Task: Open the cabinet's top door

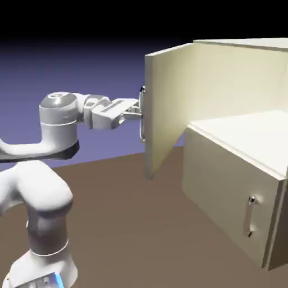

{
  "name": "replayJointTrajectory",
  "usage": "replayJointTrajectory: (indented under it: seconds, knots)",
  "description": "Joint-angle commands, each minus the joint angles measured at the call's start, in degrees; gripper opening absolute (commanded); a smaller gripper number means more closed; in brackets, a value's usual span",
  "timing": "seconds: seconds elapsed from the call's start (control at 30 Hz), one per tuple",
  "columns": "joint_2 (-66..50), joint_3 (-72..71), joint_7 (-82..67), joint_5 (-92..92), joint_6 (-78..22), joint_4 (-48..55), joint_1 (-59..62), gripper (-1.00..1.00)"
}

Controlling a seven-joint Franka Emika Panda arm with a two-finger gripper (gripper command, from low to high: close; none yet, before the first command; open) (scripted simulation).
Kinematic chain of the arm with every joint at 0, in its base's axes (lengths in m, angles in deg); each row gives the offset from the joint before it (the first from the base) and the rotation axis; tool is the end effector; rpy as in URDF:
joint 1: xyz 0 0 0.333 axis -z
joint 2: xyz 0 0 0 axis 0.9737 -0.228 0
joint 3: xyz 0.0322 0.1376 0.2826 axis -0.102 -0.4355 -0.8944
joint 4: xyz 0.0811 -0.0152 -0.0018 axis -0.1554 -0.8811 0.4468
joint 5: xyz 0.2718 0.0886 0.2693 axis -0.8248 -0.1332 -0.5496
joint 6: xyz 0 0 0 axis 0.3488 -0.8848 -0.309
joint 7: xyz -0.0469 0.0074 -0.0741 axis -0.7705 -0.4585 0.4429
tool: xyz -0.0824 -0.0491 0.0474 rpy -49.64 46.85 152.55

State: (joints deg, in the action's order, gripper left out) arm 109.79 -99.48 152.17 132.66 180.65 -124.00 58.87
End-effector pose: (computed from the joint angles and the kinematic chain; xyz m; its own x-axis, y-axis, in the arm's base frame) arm 0.2024 0.0564 0.5177 -0.4853 -0.5141 0.7072 -0.4847 -0.5150 -0.7070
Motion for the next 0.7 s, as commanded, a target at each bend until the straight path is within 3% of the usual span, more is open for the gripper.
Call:
replayJointTrajectory:
  seconds: [0.0, 0.37, 0.67]
  knots:
    - [-0.15, -2.09, -0.11, -2.18, -1.61, 0.25, -0.52, -1.0]
    - [-8.19, -24.92, 1.55, -24.0, -19.58, 9.16, -1.09, -1.0]
    - [-18.38, -43.18, 3.89, -37.98, -35.69, 25.86, 10.62, -1.0]
